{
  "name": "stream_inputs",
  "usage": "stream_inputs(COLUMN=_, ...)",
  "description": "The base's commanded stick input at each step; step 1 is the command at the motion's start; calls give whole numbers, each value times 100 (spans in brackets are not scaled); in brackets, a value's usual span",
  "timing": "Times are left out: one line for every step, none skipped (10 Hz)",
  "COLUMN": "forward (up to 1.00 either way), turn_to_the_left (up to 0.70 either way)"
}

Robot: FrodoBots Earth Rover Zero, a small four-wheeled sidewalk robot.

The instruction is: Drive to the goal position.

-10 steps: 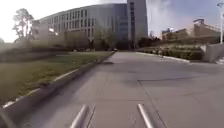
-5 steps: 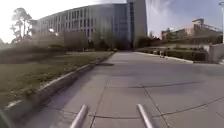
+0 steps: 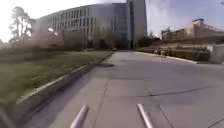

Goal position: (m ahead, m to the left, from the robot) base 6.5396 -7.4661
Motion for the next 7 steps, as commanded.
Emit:
stream_inputs(forward=70, turn_to_the_left=-14)
stream_inputs(forward=70, turn_to_the_left=-14)
stream_inputs(forward=70, turn_to_the_left=-14)
stream_inputs(forward=70, turn_to_the_left=-14)
stream_inputs(forward=70, turn_to_the_left=-14)
stream_inputs(forward=70, turn_to_the_left=-14)
stream_inputs(forward=70, turn_to_the_left=-14)
